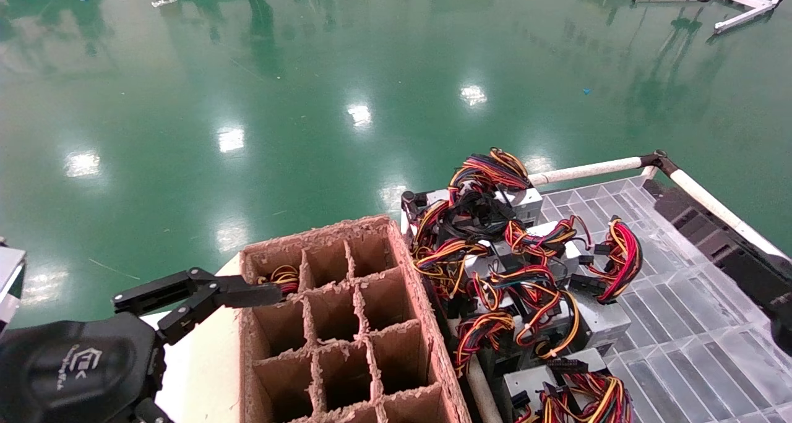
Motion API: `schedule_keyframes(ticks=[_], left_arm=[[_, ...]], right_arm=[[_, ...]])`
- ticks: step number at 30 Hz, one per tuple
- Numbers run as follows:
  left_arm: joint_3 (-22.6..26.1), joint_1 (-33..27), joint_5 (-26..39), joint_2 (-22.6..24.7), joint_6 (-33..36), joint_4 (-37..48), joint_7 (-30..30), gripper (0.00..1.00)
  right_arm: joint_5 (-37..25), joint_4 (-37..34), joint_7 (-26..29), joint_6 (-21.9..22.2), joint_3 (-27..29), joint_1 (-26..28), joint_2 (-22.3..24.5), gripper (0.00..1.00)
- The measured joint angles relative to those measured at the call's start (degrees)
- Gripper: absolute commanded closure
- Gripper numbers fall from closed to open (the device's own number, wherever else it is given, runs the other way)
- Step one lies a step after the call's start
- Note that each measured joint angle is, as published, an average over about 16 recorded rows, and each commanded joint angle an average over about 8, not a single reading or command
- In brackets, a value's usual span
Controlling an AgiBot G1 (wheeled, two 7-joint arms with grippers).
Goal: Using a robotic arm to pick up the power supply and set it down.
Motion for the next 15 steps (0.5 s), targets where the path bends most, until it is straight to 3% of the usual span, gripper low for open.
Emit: schedule_keyframes(ticks=[15], left_arm=[[0.0,0.0,0.0,0.0,0.0,0.0,0.0,0.00]], right_arm=[[-6.5,14.0,2.8,1.0,-0.6,1.3,2.2,0.00]])
